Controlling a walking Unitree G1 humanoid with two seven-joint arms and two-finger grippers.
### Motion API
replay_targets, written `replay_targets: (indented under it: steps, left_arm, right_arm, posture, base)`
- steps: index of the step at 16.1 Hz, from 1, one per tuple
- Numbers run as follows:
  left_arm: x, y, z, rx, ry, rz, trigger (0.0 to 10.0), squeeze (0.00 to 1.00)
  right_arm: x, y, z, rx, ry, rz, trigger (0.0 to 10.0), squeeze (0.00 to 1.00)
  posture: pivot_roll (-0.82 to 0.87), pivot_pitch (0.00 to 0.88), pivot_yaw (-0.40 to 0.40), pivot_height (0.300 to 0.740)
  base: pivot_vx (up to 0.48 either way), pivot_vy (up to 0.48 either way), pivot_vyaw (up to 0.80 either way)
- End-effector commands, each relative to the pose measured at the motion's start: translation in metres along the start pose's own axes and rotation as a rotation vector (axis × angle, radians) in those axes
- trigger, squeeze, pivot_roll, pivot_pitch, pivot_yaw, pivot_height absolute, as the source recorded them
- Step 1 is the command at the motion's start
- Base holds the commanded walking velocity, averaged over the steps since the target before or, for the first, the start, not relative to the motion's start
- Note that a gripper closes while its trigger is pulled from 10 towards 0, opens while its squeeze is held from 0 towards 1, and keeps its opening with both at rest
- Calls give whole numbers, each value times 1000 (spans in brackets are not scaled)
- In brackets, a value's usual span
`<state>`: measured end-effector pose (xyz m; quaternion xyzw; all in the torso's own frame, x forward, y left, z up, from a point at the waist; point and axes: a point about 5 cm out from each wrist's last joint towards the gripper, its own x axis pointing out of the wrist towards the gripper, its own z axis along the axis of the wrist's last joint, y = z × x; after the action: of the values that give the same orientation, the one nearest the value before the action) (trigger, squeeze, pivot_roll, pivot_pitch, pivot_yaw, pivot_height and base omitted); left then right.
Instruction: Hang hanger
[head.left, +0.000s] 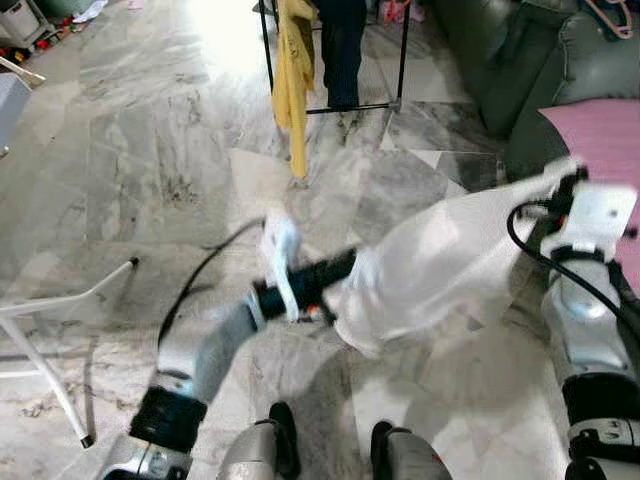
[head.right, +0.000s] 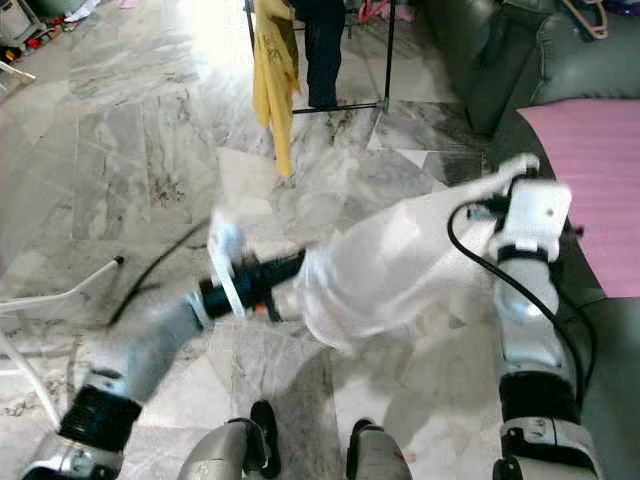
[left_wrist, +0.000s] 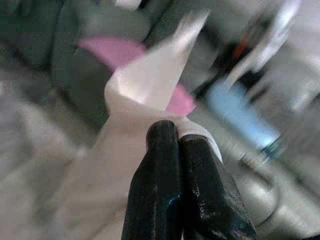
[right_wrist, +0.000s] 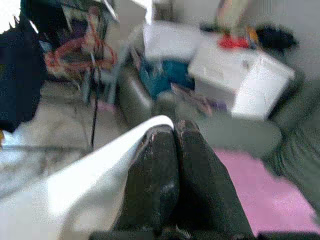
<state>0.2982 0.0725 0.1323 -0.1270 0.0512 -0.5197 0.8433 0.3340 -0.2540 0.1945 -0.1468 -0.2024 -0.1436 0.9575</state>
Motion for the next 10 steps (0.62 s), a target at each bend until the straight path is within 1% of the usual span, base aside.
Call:
replay_targets:
  steps: [1, 2, 3, 4, 5, 6, 7, 8, 10]
  left_arm:
    - [-6, 2, -22, 41, 83, 27, 510, 0]
    - [-9, 4, -40, 58, 147, 47, 4667, 0]
    - [-11, 4, -51, 84, 178, 44, 7137, 0]
    - [-11, 6, -59, 95, 194, 65, 8000, 0]
    - [-11, 7, -62, 102, 196, 69, 9647, 0]
    - [-11, 10, -68, 107, 209, 90, 9255, 0]
    - [-11, 10, -68, 111, 210, 95, 10000, 0]
    - [-12, 15, -72, 135, 233, 136, 10000, 0]
    - [-13, 19, -75, 159, 251, 178, 10000, 0]
  right_arm:
    - [0, 5, 12, -5, -43, 18, 0, 0]
    - [1, 12, 23, 1, -77, 44, 0, 0]
    - [-1, 19, 32, 9, -98, 69, 0, 0]
    - [-5, 26, 39, 2, -116, 98, 0, 0]
    - [-6, 28, 42, 4, -119, 105, 0, 0]
    - [-11, 35, 47, 0, -133, 133, 0, 0]
    - [-12, 36, 48, -4, -134, 138, 0, 0]
    - [-15, 42, 51, 17, -136, 155, 0, 0]
    - [-17, 47, 55, 35, -136, 166, 0, 0]
  posture:
    - [-158, 239, 70, 740]
    - [-158, 239, 70, 740]
    - [-173, 237, 68, 740]
    - [-176, 238, 68, 740]
    - [-177, 238, 68, 740]
    - [-178, 237, 69, 740]
    - [-178, 237, 69, 740]
    - [-178, 239, 70, 740]
    - [-181, 239, 71, 740]
  base:
    - [0, 0, 0]
    - [0, 0, 0]
    - [0, 0, 0]
    - [0, 0, 0]
    - [0, 0, 0]
    - [0, 0, 0]
    - [0, 0, 0]
    - [0, 0, 0]
    - [0, 0, 0]
